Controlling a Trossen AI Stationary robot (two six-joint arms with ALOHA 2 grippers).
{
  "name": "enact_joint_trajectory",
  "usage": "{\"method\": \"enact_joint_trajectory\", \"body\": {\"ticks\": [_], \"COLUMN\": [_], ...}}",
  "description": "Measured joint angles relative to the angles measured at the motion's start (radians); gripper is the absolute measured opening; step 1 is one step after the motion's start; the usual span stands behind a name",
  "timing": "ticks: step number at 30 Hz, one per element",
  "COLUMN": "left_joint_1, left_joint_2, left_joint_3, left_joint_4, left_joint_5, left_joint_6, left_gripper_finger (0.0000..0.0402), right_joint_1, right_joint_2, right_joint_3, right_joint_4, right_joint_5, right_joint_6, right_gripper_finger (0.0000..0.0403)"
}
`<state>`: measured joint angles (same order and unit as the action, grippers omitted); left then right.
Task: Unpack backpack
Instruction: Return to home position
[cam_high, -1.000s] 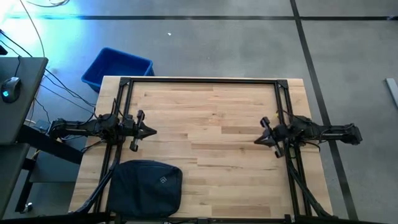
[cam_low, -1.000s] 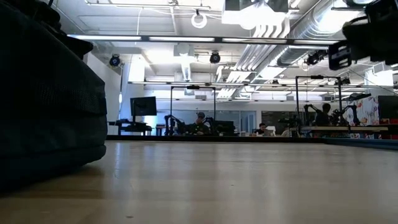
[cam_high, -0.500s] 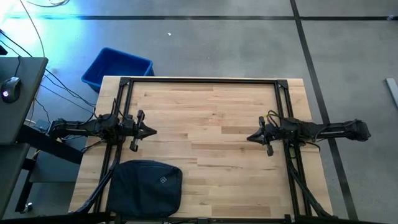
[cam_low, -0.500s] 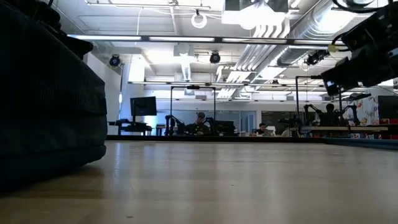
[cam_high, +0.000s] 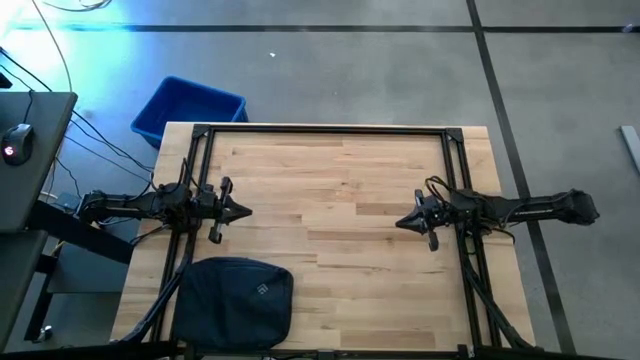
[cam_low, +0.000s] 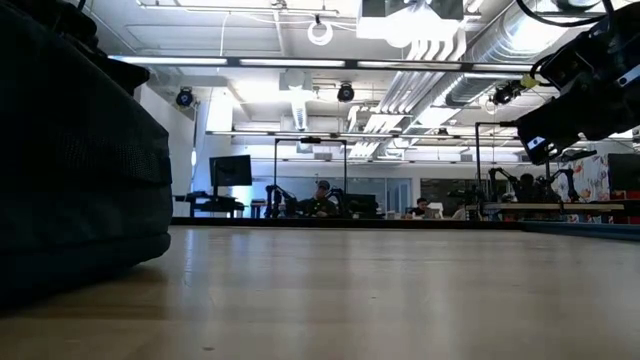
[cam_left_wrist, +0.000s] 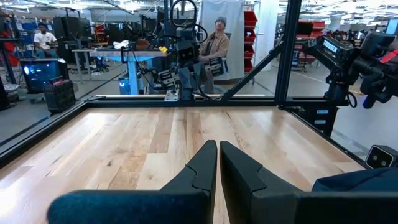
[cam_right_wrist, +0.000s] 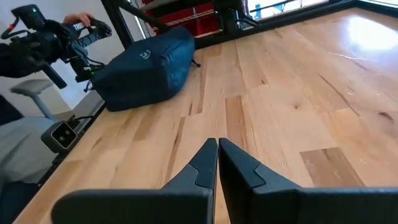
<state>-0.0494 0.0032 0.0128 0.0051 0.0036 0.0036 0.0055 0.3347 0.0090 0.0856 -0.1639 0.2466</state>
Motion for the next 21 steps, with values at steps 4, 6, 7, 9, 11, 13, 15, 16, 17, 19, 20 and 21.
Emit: {"method": "enact_joint_trajectory", "body": {"ticks": [4, 6, 7, 9, 11, 13, 15, 16, 17, 19, 20, 21], "left_joint_1": [0.0, 0.0, -0.001, -0.005, -0.013, -0.022, -0.029, -0.032, -0.032, -0.032, -0.032, -0.032], "left_joint_2": [0.0, 0.0, 0.0, 0.0, 0.0, 0.0, 0.0, 0.0, 0.0, 0.0, 0.0, 0.0], "left_joint_3": [0.0, 0.0, 0.0, 0.0, 0.0, 0.0, 0.0, 0.0, 0.0, 0.0, 0.0, 0.0], "left_joint_4": [0.0, 0.0, 0.0, 0.0, 0.0, 0.0, 0.0, 0.0, 0.0, 0.001, 0.0, 0.001], "left_joint_5": [0.0, 0.0, 0.0, 0.0, 0.0, 0.0, 0.0, 0.0, 0.0, 0.0, 0.0, 0.0], "left_joint_6": [0.0, 0.0, 0.0, 0.0, 0.0, 0.0, 0.0, 0.0, 0.0, 0.0, 0.0, 0.0], "left_gripper_finger": [0.0, 0.0, 0.0, 0.0, 0.0, 0.0, 0.0, 0.0, 0.0, 0.0, 0.0, 0.0], "right_joint_1": [0.003, 0.011, 0.016, 0.024, 0.024, 0.019, 0.01, 0.006, 0.006, 0.005, 0.006, 0.006], "right_joint_2": [-0.012, -0.064, -0.097, -0.171, -0.243, -0.309, -0.333, -0.333, -0.33, -0.332, -0.332, -0.333], "right_joint_3": [0.0, 0.0, 0.0, 0.0, 0.0, 0.0, -0.001, -0.001, -0.001, -0.001, -0.001, -0.001], "right_joint_4": [-0.009, -0.046, -0.046, -0.046, -0.046, -0.045, -0.028, -0.034, -0.037, -0.044, -0.044, -0.045], "right_joint_5": [-0.001, 0.002, 0.004, 0.004, 0.003, 0.004, 0.003, 0.0, -0.001, -0.001, -0.002, -0.002], "right_joint_6": [0.0, 0.0, -0.001, 0.0, 0.0, 0.0, 0.0, 0.0, 0.0, -0.001, 0.0, 0.0], "right_gripper_finger": [0.0, 0.0, 0.0, 0.0, 0.0, 0.0, 0.0, 0.0, 0.0, 0.0, 0.0, 0.0]}}
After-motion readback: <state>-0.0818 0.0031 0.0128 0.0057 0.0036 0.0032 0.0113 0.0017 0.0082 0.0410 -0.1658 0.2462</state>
